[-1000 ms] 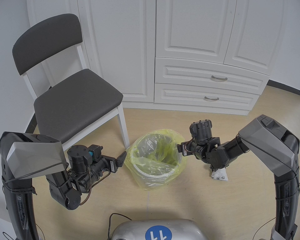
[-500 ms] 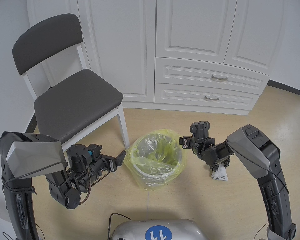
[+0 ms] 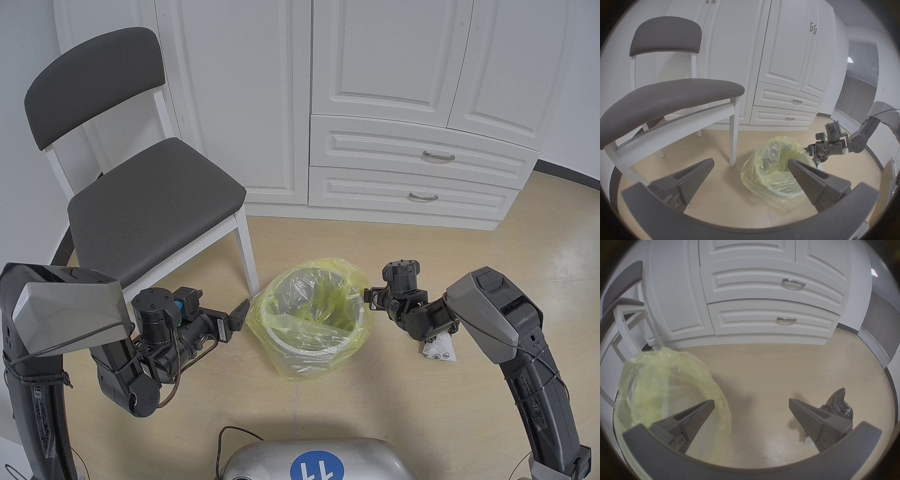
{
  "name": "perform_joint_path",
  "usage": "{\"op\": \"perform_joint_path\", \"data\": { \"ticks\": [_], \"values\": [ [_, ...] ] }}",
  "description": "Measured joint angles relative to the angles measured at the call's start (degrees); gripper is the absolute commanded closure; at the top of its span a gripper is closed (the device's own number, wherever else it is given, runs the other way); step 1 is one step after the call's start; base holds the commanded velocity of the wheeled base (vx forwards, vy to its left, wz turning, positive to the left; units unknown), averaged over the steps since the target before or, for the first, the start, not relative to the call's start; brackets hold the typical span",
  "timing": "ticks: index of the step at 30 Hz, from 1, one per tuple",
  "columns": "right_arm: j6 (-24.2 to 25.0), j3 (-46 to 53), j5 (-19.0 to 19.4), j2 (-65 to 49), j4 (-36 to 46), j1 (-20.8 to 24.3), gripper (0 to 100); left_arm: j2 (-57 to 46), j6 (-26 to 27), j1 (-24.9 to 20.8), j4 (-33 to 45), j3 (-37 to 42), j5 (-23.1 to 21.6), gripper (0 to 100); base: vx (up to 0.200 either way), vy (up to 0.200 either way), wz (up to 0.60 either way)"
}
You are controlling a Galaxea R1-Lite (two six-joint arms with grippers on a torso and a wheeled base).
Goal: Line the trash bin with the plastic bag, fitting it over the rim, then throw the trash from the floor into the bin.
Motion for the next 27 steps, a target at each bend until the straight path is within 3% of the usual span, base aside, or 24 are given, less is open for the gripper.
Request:
{"op": "perform_joint_path", "data": {
  "ticks": [10, 16, 22, 27],
  "values": [
    [1.3, 0.2, 0.2, 1.9, -0.5, -1.8, 0, 0.1, 0.0, 0.0, 0.0, 0.0, 0.0, 0, 0.000, 0.000, 0.00],
    [2.3, 5.1, 1.3, -3.9, -0.7, -1.4, 0, 0.0, 0.0, 0.0, 0.0, 0.0, 0.0, 0, 0.000, 0.000, 0.00],
    [2.2, 13.0, 2.5, -14.2, -0.4, 2.3, 0, -0.7, 0.0, 0.0, 0.0, 0.3, 0.0, 0, 0.000, 0.000, 0.00],
    [-0.3, 18.5, 2.7, -21.4, 0.5, 8.7, 0, -2.2, -0.2, 0.1, 0.0, 1.1, 0.0, 0, 0.000, 0.000, 0.00]
  ]
}}
